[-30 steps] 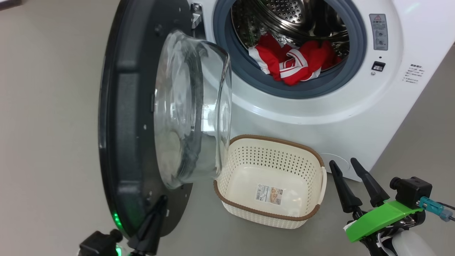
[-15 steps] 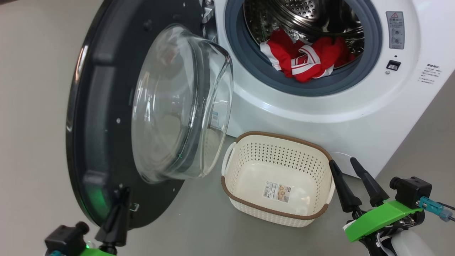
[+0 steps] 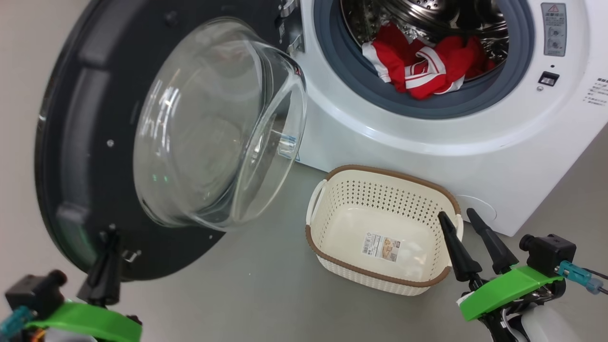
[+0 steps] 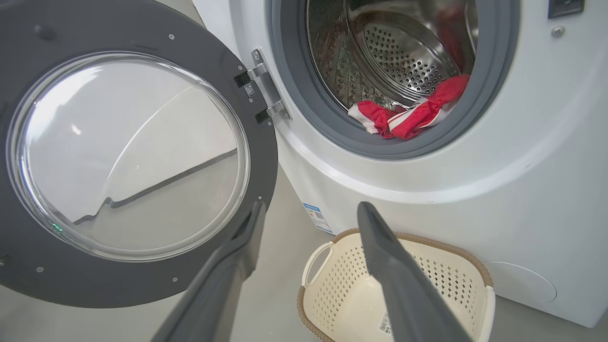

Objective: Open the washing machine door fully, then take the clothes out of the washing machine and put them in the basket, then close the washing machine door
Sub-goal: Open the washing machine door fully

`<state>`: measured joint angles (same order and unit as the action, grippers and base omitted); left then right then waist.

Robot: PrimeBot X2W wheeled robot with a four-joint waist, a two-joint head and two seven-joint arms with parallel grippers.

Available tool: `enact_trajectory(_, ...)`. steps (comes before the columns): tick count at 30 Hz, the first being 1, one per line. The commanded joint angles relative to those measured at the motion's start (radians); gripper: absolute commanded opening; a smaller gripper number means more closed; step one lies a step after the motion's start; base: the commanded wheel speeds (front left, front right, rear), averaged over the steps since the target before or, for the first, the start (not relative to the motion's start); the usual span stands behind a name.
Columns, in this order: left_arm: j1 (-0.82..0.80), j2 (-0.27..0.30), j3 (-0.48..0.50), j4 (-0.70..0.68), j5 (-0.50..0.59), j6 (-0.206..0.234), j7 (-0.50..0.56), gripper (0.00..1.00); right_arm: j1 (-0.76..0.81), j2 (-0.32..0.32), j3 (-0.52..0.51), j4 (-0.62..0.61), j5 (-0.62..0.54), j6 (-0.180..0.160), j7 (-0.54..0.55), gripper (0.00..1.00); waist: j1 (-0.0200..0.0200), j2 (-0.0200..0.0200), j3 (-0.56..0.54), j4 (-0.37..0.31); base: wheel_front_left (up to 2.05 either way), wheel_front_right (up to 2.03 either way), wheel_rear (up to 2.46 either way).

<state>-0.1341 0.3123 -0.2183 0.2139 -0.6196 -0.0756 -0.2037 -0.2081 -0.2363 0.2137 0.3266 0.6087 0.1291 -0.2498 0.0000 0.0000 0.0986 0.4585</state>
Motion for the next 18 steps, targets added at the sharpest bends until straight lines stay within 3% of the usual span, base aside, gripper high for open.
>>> enact_trajectory(1, -0.076, 0.058, 0.069, -0.002, -0.013, -0.003, -0.003, 0.00, -0.035, 0.002, 0.021, -0.024, -0.009, 0.002, -0.012, 1.00, 0.0000, 0.0000, 0.008, 0.004, 0.00, 0.00, 0.00)
enact_trajectory(12, -0.182, 0.110, 0.089, 0.140, -0.069, -0.032, 0.032, 0.00, -0.053, 0.001, 0.024, -0.020, -0.010, 0.002, -0.012, 1.00, 0.0000, 0.0000, 0.045, 0.007, 0.00, 0.00, 0.00)
enact_trajectory(18, -0.248, 0.150, 0.056, 0.224, -0.041, -0.041, 0.042, 0.00, -0.063, -0.001, 0.018, -0.021, -0.012, 0.002, -0.012, 1.00, 0.0000, 0.0000, 0.066, 0.011, 0.00, 0.00, 0.00)
